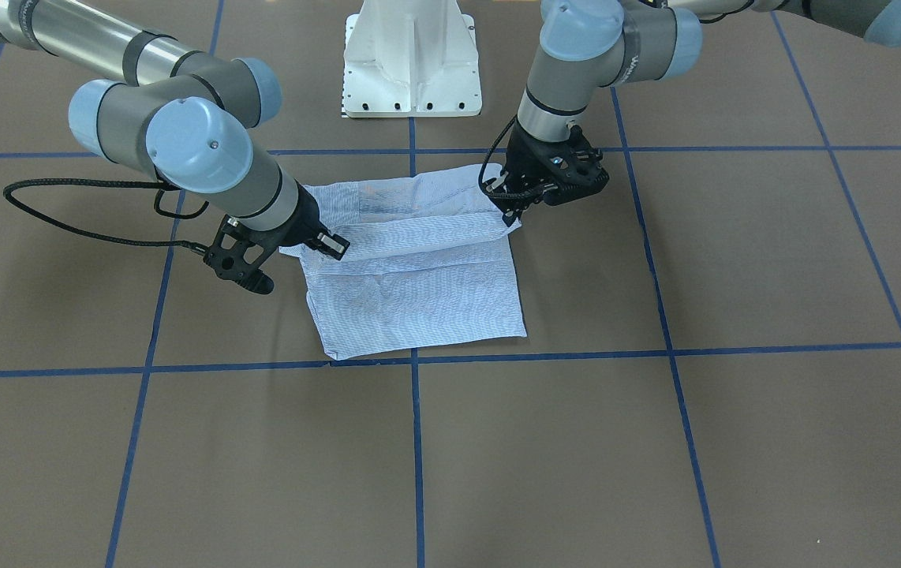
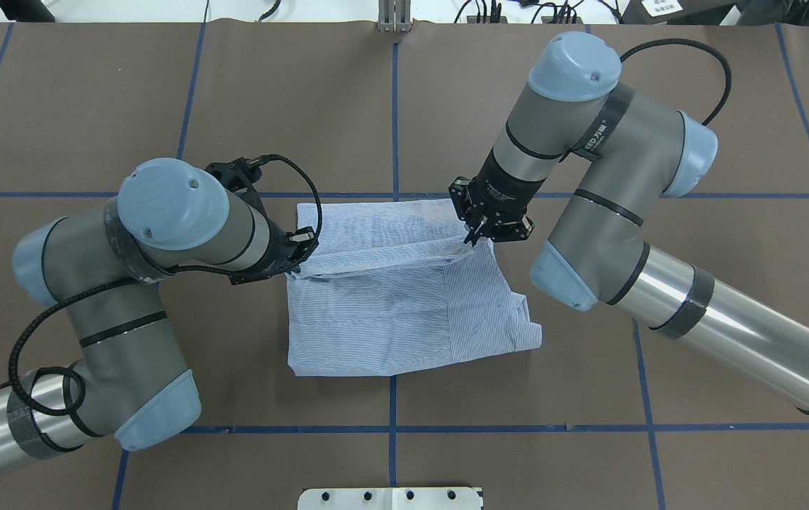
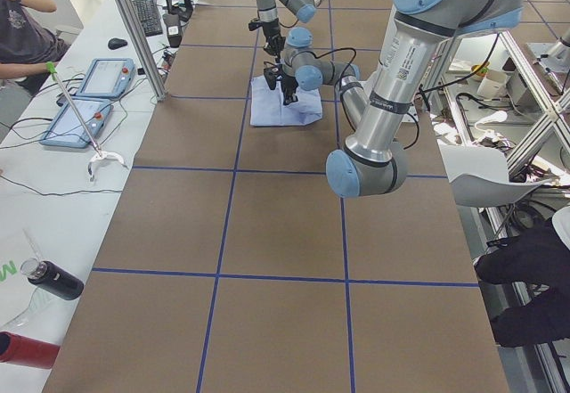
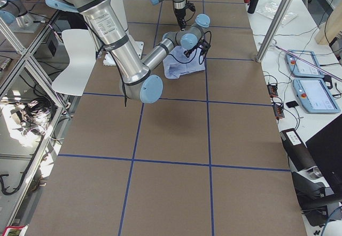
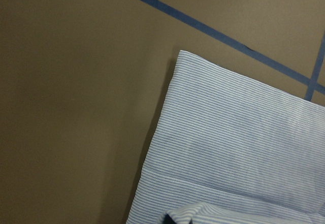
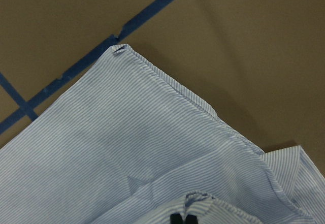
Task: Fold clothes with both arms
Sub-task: 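Fold the near edge over onto the bundle's far edge with both grippers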
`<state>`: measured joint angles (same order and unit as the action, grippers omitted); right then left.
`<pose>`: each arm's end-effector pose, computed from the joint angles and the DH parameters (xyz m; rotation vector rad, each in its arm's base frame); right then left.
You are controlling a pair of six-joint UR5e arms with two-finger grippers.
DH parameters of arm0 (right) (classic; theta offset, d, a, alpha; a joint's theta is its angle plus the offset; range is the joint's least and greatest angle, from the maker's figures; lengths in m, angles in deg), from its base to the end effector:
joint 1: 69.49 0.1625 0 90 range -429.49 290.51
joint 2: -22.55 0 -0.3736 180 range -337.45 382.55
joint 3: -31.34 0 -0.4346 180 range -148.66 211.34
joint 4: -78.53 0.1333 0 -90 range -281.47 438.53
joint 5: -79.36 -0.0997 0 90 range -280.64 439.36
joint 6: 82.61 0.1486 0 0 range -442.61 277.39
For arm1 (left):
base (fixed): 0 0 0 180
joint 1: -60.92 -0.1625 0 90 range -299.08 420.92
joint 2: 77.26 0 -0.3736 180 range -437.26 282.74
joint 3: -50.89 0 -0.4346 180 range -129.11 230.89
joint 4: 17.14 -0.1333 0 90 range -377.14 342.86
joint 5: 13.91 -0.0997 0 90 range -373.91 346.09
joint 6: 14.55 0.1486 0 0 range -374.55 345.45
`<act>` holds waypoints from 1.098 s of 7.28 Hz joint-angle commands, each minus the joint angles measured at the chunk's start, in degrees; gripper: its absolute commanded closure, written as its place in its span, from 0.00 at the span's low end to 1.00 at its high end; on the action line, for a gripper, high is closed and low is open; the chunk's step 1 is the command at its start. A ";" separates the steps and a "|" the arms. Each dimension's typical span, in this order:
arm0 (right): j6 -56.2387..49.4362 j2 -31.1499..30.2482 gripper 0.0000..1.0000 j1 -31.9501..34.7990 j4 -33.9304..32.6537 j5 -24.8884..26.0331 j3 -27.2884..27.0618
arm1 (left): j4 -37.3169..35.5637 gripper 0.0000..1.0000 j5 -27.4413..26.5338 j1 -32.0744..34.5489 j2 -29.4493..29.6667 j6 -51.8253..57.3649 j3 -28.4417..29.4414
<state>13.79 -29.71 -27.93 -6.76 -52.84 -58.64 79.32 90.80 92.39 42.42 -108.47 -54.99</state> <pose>-0.5168 -0.5029 0.2060 -0.4595 -0.8922 0.4943 0.5164 -0.4281 0.1867 -0.0171 0.9420 -0.4554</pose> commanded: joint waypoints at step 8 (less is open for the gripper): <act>-0.51 4.80 1.00 4.30 0.13 1.07 7.37 | 7.16 1.00 1.37 5.96 6.34 0.67 12.10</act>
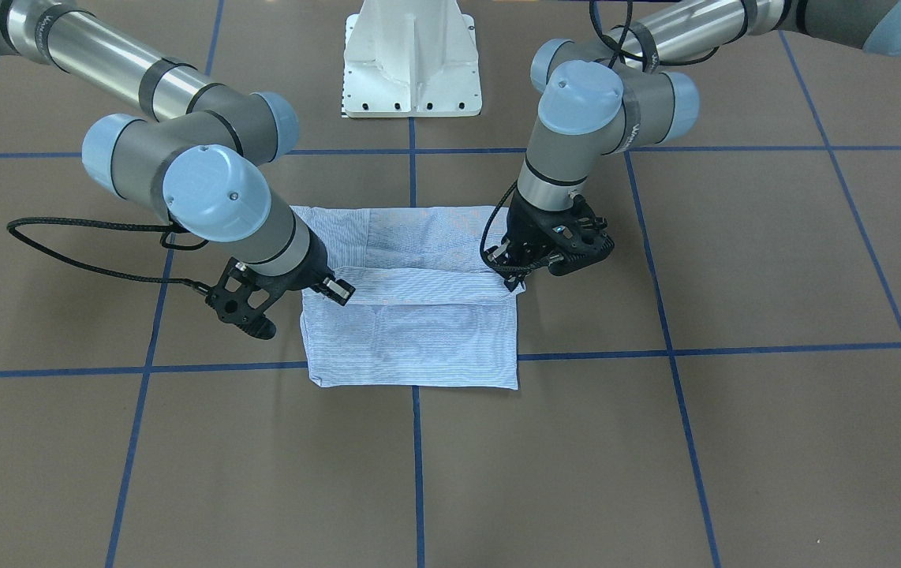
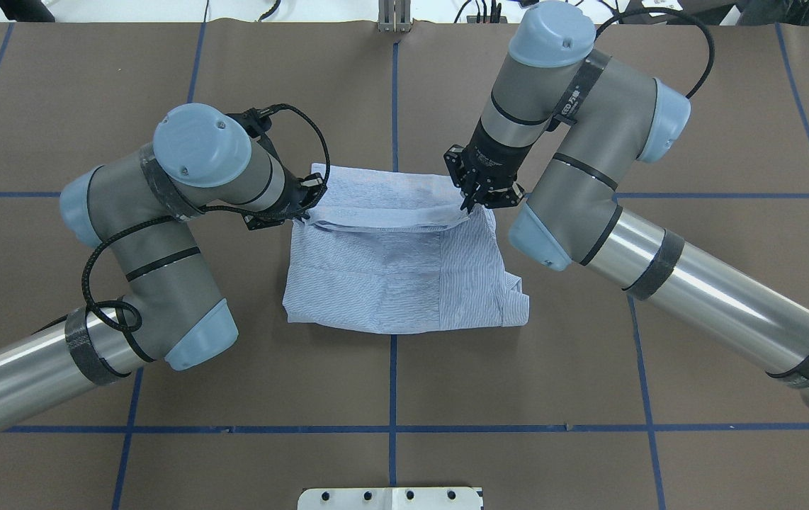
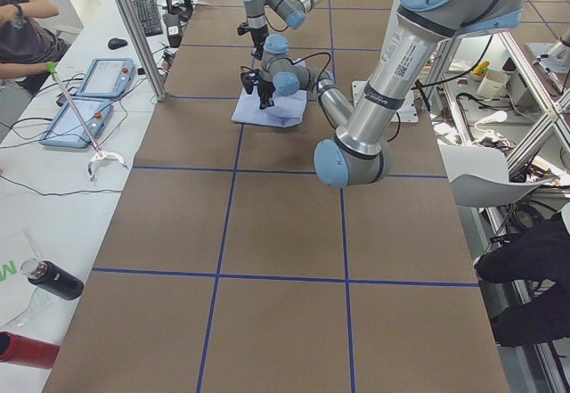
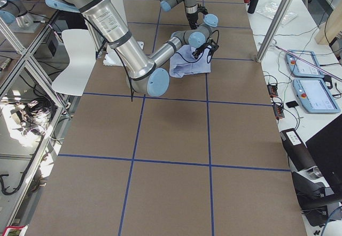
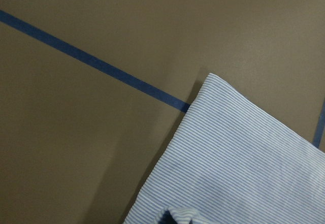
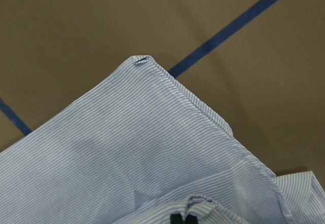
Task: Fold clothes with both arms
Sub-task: 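Fold the near edge over onto the bundle's far edge with both grippers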
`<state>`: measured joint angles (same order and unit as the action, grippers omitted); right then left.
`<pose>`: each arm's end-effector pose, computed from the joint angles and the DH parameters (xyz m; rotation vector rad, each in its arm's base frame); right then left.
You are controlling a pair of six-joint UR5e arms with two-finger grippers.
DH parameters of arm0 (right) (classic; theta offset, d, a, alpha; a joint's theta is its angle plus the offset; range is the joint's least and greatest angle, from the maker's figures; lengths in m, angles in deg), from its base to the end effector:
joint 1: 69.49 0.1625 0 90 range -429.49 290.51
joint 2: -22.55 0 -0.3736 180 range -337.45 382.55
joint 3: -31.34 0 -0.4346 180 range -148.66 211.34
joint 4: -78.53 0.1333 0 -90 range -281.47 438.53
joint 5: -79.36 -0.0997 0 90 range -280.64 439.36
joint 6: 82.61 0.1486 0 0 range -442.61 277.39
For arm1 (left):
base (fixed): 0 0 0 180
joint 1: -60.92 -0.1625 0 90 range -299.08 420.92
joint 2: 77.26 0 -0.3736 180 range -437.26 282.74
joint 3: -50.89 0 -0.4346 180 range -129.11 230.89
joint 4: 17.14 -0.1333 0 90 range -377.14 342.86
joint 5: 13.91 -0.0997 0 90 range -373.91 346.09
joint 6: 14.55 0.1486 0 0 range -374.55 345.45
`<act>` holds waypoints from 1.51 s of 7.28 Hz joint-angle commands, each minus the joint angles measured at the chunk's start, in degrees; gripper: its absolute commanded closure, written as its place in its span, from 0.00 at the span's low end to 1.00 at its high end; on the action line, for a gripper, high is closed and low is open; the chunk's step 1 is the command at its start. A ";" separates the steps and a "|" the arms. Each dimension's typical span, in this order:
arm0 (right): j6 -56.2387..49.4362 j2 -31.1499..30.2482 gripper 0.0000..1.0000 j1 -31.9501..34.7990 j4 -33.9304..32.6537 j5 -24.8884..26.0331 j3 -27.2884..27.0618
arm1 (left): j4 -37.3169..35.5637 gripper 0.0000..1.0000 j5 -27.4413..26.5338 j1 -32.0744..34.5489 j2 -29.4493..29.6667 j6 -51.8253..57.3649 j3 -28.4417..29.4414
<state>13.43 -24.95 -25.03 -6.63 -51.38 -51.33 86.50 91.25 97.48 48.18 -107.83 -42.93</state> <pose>-0.5144 -0.5557 0.2098 -0.4287 -0.8654 0.5652 0.5282 -0.5093 0.1988 0.0279 0.9608 -0.5198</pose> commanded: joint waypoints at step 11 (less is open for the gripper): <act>-1.30 8.92 1.00 6.07 7.01 0.22 14.91 | 7.00 0.85 1.28 5.71 7.45 -0.05 11.82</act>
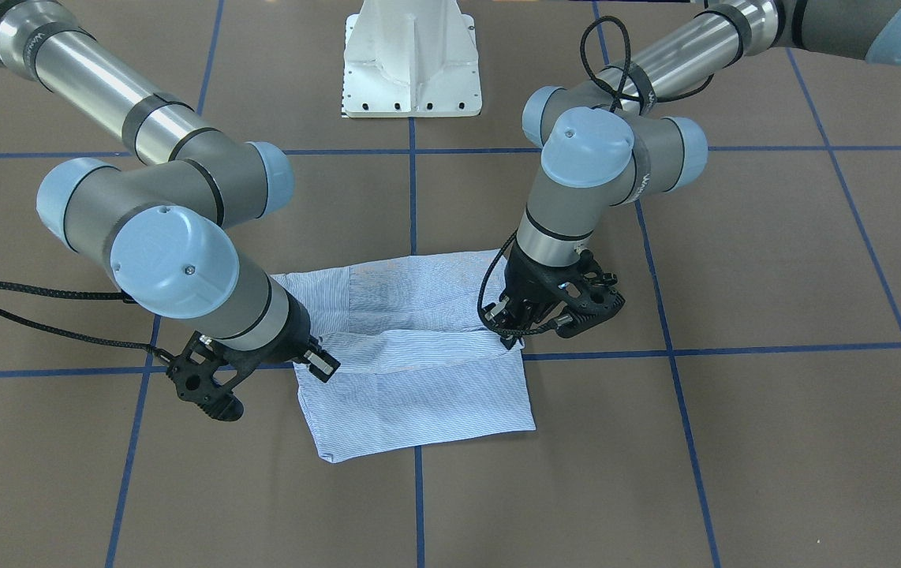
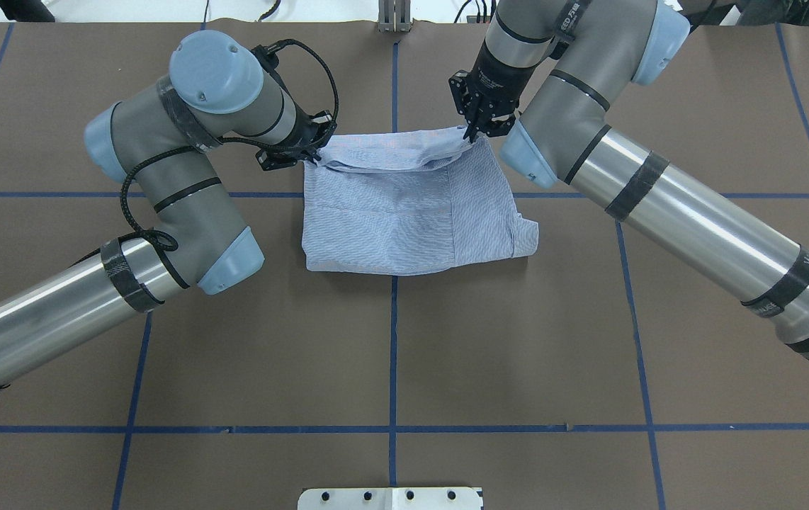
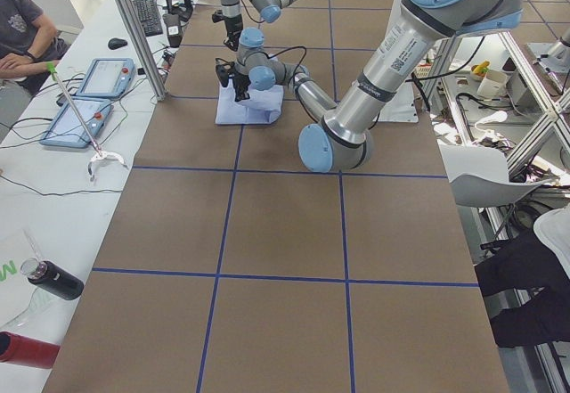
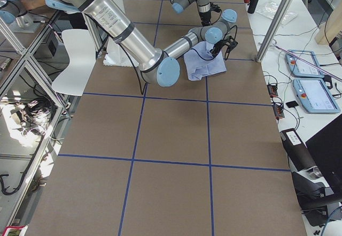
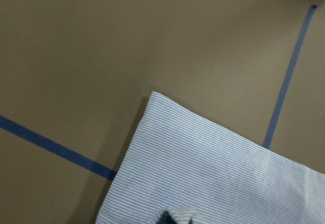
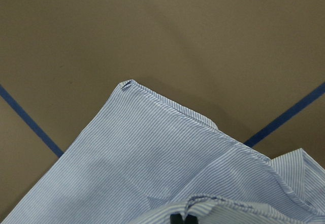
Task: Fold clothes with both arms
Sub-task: 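Fold the near edge over onto the bundle's far edge with both grippers, then open both grippers and release the folded edge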
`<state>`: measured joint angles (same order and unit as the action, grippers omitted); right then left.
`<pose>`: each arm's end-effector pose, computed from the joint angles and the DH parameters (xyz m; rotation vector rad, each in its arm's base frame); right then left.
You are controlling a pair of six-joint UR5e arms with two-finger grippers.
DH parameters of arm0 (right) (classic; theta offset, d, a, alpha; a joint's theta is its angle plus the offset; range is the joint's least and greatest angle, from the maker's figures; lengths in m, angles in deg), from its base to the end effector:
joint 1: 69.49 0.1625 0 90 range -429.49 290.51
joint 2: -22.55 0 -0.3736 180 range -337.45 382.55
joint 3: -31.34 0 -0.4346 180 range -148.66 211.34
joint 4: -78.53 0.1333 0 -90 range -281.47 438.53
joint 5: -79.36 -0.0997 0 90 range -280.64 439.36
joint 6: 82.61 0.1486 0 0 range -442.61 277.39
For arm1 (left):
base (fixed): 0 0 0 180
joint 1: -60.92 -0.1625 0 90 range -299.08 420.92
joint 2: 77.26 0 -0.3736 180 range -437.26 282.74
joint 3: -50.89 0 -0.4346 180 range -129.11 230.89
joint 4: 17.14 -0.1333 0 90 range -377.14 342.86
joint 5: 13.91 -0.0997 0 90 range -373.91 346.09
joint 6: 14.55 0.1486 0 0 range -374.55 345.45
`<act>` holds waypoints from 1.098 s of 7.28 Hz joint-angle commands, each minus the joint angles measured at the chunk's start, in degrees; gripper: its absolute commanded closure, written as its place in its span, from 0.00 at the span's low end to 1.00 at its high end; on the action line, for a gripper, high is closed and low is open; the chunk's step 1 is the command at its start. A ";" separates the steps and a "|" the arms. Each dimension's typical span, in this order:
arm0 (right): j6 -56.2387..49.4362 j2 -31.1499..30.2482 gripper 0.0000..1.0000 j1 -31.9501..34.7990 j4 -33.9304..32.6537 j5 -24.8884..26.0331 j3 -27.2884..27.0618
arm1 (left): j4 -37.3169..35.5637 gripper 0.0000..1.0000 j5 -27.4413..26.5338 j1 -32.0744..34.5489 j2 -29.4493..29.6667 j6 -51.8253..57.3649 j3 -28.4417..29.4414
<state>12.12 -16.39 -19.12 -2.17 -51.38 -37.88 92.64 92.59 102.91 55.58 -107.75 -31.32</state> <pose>-0.4915 -0.6505 0.2014 -0.3784 -0.8881 0.6424 0.5216 -0.5920 0.1874 0.0660 0.9993 -0.5853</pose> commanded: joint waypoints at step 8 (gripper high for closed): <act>-2.17 0.29 0.00 0.69 7.12 3.29 0.60 | 0.61 0.01 3.88 5.56 -6.23 -0.31 -5.99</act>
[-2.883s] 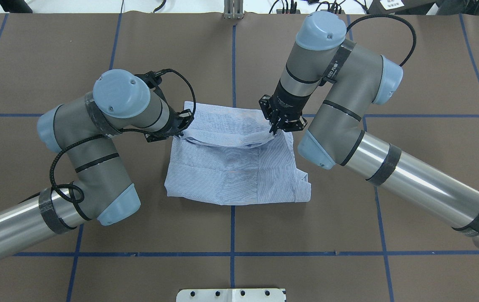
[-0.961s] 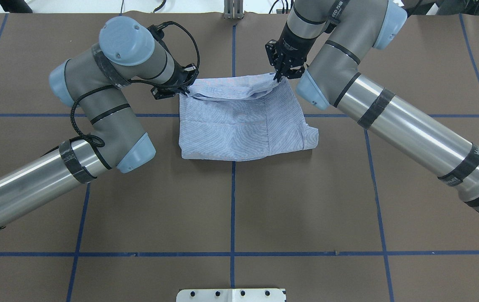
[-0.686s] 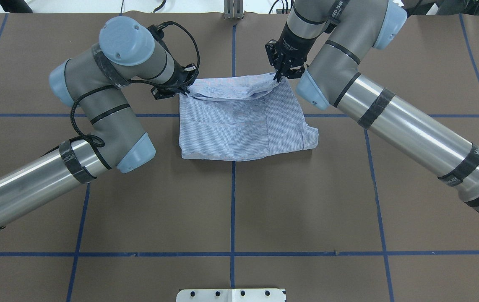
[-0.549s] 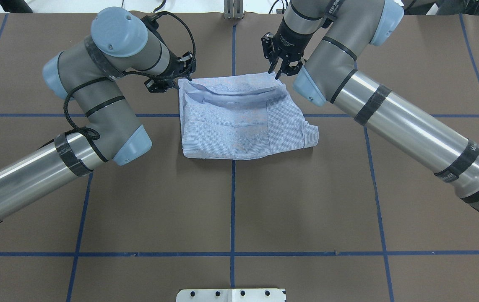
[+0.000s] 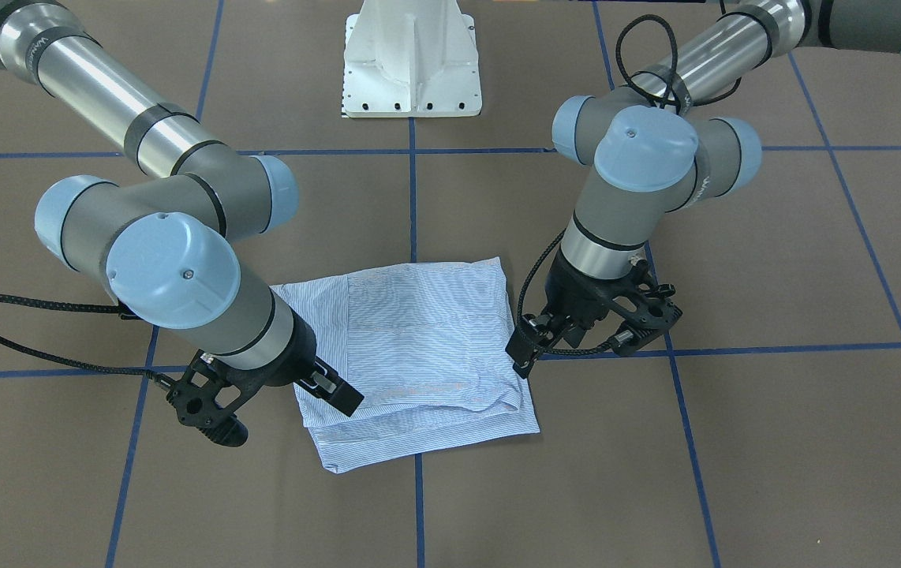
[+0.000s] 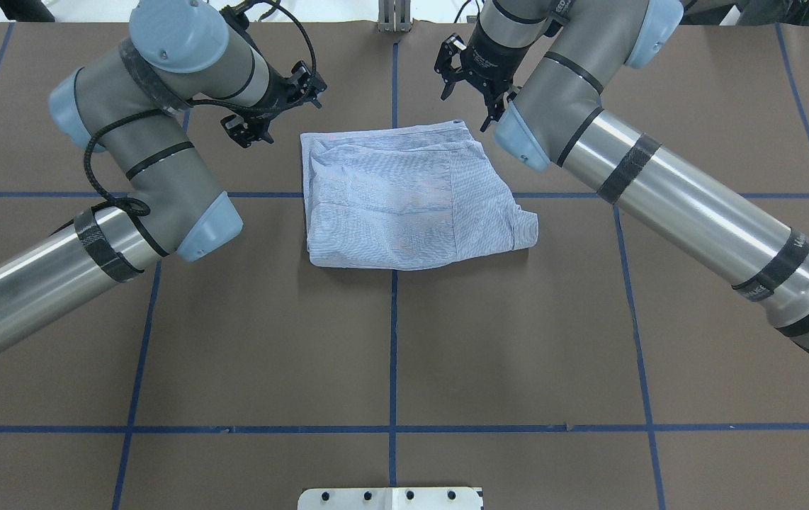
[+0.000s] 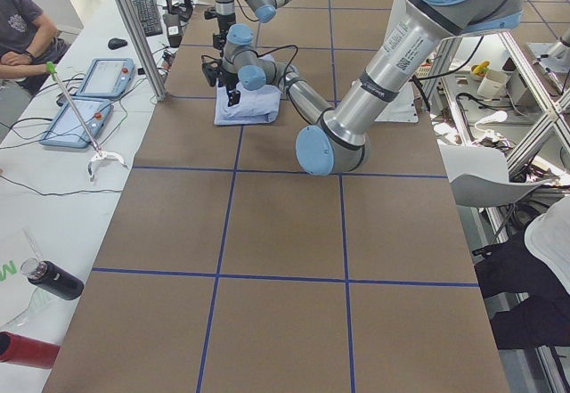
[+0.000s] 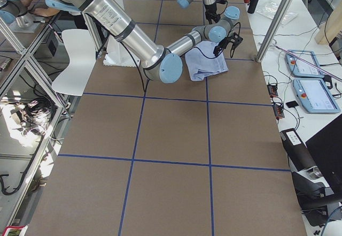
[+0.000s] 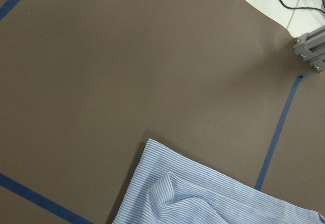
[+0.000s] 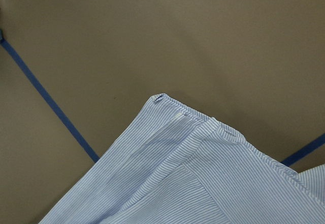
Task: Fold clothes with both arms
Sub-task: 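Open both grippers and release the folded edge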
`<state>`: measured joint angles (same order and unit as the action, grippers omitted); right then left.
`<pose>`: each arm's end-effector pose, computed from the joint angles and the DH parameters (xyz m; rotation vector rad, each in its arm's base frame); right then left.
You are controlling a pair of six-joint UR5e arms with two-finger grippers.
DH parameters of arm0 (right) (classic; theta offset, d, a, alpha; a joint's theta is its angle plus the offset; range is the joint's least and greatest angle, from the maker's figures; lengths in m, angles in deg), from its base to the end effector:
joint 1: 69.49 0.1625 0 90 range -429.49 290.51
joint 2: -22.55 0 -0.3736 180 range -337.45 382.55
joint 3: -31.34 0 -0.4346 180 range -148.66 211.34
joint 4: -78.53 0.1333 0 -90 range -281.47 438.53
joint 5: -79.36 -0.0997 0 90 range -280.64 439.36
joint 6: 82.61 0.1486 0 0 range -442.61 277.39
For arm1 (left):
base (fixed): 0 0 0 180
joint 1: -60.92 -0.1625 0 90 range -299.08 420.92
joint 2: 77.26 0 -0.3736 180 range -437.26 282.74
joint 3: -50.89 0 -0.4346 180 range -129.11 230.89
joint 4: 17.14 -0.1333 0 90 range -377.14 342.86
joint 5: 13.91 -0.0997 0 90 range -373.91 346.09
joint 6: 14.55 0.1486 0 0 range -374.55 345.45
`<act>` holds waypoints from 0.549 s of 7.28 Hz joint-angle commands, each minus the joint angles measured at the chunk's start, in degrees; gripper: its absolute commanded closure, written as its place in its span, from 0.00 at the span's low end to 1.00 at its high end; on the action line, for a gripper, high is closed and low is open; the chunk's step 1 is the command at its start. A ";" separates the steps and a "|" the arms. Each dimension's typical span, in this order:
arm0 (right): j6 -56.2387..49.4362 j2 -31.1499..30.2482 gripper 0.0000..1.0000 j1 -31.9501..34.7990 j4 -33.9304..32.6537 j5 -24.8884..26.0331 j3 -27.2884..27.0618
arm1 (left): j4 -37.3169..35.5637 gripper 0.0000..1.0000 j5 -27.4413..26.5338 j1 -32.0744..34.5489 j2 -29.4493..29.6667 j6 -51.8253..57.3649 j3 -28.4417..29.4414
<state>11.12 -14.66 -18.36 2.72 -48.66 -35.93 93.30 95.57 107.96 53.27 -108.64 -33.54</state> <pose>-0.4863 -0.6699 0.1850 -0.2821 -0.9478 0.6241 0.4641 -0.6212 0.1949 0.0603 1.0242 -0.6505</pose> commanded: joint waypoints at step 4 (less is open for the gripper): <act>-8.26 -9.71 0.00 -1.04 1.72 3.21 -8.22 | -1.91 0.01 1.09 0.24 -14.55 1.80 -16.69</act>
<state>6.24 -22.85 -19.74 4.75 -45.86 -43.05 91.56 96.52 108.31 43.45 -107.63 -45.45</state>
